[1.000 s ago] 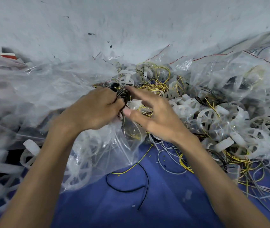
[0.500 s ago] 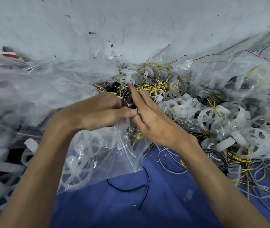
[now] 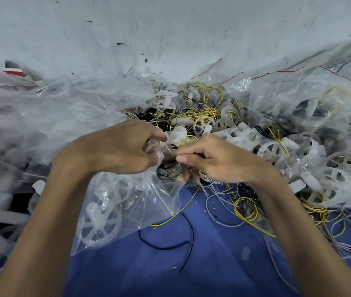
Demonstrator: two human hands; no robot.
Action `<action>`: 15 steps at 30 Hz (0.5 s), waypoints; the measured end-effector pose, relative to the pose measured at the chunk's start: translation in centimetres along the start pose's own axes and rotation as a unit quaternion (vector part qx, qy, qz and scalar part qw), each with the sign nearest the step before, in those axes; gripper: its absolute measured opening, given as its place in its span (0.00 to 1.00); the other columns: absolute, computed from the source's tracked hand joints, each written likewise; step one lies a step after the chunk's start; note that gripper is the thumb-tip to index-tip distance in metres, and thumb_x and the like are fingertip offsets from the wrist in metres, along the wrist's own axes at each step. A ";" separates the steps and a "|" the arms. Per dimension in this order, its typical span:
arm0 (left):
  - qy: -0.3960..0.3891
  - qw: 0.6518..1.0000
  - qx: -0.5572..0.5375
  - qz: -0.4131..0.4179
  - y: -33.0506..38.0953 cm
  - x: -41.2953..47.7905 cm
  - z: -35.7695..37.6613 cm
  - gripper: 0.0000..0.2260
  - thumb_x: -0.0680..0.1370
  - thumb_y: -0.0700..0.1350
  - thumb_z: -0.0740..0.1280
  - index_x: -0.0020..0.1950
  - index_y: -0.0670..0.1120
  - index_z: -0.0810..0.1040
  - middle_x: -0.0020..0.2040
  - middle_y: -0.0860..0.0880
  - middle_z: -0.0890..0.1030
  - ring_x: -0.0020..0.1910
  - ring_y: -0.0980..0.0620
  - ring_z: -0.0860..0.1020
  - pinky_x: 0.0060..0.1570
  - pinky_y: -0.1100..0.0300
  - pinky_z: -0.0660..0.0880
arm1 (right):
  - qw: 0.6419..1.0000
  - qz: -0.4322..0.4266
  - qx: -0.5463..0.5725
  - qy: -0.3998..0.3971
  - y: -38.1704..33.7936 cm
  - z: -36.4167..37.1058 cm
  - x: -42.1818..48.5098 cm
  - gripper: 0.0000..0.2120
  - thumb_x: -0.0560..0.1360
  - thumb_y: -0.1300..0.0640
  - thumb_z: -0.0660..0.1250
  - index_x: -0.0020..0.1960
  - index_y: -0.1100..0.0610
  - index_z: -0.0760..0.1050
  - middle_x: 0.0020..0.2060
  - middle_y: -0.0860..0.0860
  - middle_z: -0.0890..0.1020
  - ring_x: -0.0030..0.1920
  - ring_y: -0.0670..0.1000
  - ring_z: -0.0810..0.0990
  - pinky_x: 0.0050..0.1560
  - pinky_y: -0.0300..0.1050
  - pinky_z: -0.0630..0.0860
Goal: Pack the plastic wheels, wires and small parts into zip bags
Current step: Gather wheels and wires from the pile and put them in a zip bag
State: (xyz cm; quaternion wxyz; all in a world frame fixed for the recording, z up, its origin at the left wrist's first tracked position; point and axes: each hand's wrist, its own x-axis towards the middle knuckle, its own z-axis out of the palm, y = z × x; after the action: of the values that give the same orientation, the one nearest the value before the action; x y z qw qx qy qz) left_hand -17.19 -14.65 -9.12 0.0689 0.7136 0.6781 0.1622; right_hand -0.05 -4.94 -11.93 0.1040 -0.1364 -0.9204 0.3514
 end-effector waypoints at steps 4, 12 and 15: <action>-0.013 0.999 -0.023 0.022 0.8 -0.5 -0.4 0.19 0.70 0.42 0.66 0.59 0.52 0.78 0.34 0.65 0.75 0.32 0.67 0.73 0.32 0.77 0.65 | 0.984 0.045 -0.156 -0.068 0.5 1.5 0.9 0.10 0.78 0.59 0.62 0.53 0.58 0.81 0.36 0.48 0.82 0.31 0.40 0.74 0.36 0.27 0.68; -0.039 0.996 -0.032 0.068 2.4 -0.4 -0.4 0.15 0.70 0.44 0.64 0.55 0.52 0.81 0.37 0.67 0.74 0.35 0.71 0.72 0.35 0.77 0.65 | 0.986 0.009 -0.113 -0.122 -2.0 4.8 1.2 0.12 0.77 0.61 0.63 0.58 0.66 0.72 0.52 0.53 0.78 0.52 0.51 0.74 0.52 0.35 0.72; -0.043 0.995 -0.035 0.081 2.5 -0.6 -0.4 0.13 0.70 0.44 0.63 0.51 0.47 0.81 0.36 0.64 0.75 0.33 0.71 0.71 0.34 0.77 0.64 | 0.961 0.160 -0.150 -0.171 -1.1 6.7 1.2 0.16 0.78 0.59 0.61 0.65 0.60 0.66 0.61 0.57 0.74 0.60 0.55 0.73 0.57 0.42 0.69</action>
State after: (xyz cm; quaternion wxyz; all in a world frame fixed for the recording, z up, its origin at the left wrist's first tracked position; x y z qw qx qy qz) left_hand -14.99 -15.45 -8.05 0.1097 0.7699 0.6080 0.1598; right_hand -3.33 -9.46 -15.99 -0.1340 -0.2340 -0.9328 0.2390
